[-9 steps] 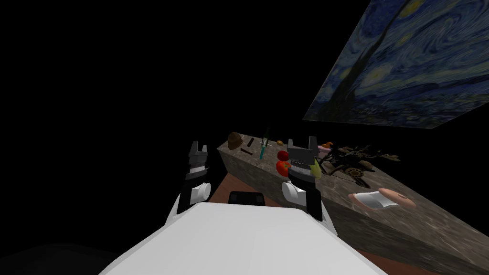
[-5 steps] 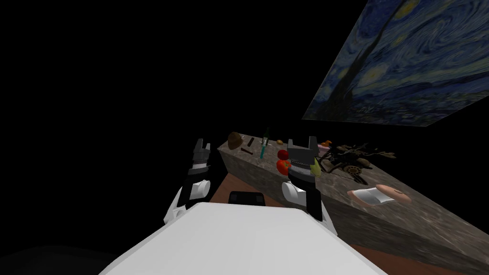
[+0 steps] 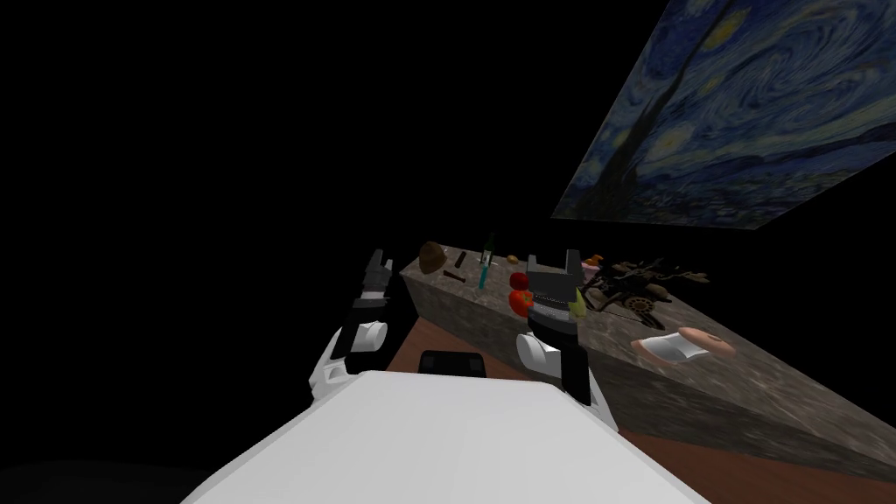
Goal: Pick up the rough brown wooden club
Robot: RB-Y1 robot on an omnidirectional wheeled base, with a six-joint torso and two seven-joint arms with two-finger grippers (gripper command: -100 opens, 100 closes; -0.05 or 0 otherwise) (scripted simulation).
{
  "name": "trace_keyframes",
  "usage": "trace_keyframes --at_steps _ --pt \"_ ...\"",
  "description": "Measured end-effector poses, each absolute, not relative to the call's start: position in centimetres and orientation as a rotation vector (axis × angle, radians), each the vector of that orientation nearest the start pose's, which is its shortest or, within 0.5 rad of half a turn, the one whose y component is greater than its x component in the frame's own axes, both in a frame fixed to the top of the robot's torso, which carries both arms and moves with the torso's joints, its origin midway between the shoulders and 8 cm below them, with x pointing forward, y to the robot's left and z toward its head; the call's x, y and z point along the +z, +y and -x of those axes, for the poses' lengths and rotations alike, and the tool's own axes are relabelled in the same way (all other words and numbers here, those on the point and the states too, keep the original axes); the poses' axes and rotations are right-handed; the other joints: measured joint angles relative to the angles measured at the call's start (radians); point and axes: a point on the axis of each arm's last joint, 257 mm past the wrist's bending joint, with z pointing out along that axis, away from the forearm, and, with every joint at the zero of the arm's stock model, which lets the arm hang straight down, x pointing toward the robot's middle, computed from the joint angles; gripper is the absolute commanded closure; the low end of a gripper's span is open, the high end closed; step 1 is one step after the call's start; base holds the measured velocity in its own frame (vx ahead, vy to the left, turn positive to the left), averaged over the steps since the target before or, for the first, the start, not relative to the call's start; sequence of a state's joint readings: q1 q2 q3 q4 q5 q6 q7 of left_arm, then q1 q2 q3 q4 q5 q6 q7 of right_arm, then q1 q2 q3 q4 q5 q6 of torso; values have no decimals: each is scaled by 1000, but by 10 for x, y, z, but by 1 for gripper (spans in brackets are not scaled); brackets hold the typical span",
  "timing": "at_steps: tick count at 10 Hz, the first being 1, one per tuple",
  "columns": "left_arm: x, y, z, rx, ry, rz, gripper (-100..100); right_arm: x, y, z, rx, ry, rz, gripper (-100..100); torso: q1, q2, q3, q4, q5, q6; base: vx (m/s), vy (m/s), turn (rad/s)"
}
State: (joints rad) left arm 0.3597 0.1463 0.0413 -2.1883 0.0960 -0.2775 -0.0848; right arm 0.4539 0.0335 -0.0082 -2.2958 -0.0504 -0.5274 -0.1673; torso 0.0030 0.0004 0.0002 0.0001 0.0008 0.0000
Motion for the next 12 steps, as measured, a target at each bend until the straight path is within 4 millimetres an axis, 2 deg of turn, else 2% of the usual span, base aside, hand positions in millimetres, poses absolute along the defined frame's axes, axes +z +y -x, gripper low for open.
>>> trace_keyframes --at_steps 5,12 --pt "-10 271 -439 -1256 899 732 -100 51 -285 -336 1517 444 -696 0 1 0 0 0 0 0 -17 53 -51" --pt "-21 251 -481 -1272 1012 789 -100 51 -285 -336 1517 444 -696 0 -1 0 0 0 0 0 -12 47 -61"
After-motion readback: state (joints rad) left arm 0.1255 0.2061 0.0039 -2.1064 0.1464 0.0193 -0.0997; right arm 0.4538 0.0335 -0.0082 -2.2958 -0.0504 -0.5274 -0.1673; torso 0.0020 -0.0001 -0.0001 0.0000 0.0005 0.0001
